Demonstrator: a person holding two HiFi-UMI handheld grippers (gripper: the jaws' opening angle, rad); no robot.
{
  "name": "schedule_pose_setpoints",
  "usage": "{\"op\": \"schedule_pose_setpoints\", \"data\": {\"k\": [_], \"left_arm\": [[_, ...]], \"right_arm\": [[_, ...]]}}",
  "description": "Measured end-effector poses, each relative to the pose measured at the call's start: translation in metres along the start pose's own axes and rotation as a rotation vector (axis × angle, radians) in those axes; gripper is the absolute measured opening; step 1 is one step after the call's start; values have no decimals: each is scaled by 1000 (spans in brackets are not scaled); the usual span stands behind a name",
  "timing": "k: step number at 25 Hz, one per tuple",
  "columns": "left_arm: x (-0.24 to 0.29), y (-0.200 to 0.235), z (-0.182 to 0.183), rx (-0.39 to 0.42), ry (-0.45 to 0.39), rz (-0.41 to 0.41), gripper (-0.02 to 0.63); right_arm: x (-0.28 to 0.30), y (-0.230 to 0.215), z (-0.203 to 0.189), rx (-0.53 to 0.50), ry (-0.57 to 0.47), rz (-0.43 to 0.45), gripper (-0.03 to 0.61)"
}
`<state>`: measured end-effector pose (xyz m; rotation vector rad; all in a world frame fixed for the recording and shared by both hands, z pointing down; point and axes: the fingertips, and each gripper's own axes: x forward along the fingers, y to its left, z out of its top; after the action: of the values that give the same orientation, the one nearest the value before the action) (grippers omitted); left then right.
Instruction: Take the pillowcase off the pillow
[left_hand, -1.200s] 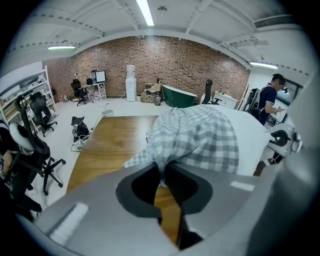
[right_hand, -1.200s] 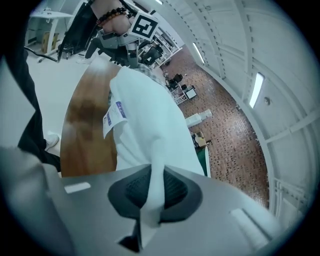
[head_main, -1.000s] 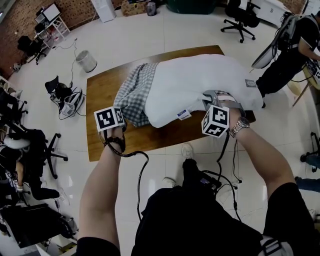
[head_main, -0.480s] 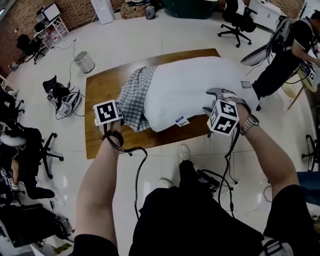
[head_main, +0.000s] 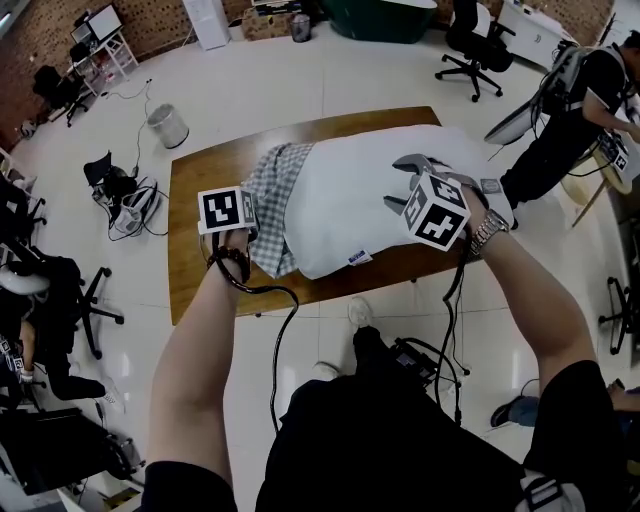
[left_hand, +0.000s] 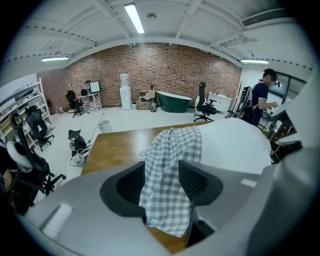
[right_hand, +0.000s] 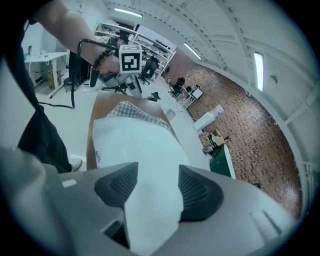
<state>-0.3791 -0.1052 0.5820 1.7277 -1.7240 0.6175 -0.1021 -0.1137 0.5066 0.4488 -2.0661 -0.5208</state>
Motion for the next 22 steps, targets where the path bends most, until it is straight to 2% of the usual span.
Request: {"op": "schedule_pose_setpoints", "data": {"k": [7,10,14,18,22], "left_arm": [[48,-20,31,44,44,-129,256],[68,-28,49,57,72,-164,276],[97,-16,65,76,111,-177,282],[134,-2,81,85,160,-171,289],[173,12,86,80,208,-178,298]], "right_arm": [[47,-50,22,38,-32,91,255],[68,-72,24,73,-40,156,255],[108,-85,37,138,-55,247,255],[154,-106,44,159,-48,314,255],[193,-112,54,189,-28,428,256]]}}
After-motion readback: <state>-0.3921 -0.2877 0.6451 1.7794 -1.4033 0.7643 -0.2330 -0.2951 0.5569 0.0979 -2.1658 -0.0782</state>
